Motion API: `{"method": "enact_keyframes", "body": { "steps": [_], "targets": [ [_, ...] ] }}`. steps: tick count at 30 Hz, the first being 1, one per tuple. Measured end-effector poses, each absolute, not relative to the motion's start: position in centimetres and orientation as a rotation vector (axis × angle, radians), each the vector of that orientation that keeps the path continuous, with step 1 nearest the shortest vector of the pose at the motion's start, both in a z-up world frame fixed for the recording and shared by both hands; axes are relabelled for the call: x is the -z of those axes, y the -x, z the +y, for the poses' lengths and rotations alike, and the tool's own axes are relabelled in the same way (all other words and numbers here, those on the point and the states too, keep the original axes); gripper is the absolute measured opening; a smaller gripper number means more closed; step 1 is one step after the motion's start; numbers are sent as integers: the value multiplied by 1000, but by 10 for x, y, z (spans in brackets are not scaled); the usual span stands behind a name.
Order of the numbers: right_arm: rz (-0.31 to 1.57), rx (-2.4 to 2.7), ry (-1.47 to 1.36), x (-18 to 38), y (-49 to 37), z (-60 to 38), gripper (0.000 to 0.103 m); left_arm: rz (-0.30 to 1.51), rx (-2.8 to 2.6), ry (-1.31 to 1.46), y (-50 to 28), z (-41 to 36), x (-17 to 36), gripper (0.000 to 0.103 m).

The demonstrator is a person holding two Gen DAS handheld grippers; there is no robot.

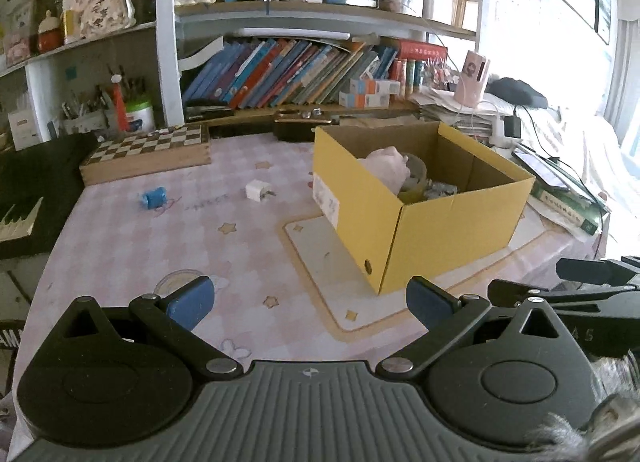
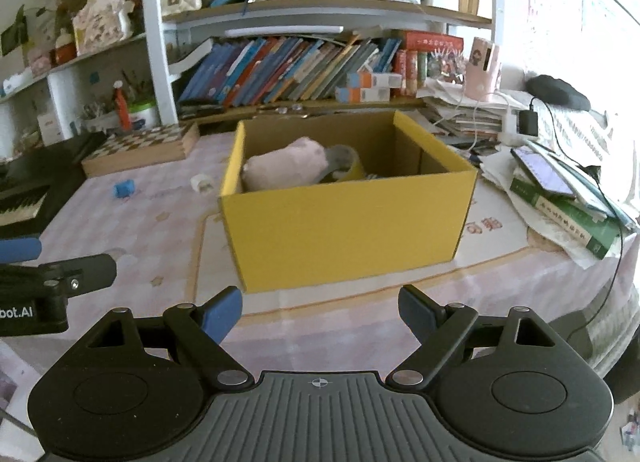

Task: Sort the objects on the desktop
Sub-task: 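Withdraw both open tools from the box toward the blue object and charger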

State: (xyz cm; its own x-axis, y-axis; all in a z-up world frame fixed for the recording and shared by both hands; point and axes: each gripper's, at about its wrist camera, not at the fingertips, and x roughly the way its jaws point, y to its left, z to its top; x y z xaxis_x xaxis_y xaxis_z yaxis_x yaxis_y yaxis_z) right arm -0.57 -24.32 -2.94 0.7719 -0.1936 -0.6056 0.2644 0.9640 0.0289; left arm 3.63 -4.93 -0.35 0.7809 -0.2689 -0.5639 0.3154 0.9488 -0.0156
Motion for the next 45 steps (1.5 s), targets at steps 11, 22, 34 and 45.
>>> {"method": "enact_keyframes", "body": {
  "steps": [11, 22, 34, 45],
  "targets": [
    [679, 229, -111, 37, 18, -201, 88, 626, 324, -75, -20, -13, 10, 103],
    [709, 190, -96, 42, 23, -166, 88, 652, 301, -67, -7, 18, 18, 103],
    [717, 101, -52, 43, 12, -131, 88, 650, 225, -37, -1, 53, 20, 103],
    [692, 25, -4, 38, -5, -101, 87, 627, 147, -8, -1, 84, 15, 103]
  ]
}}
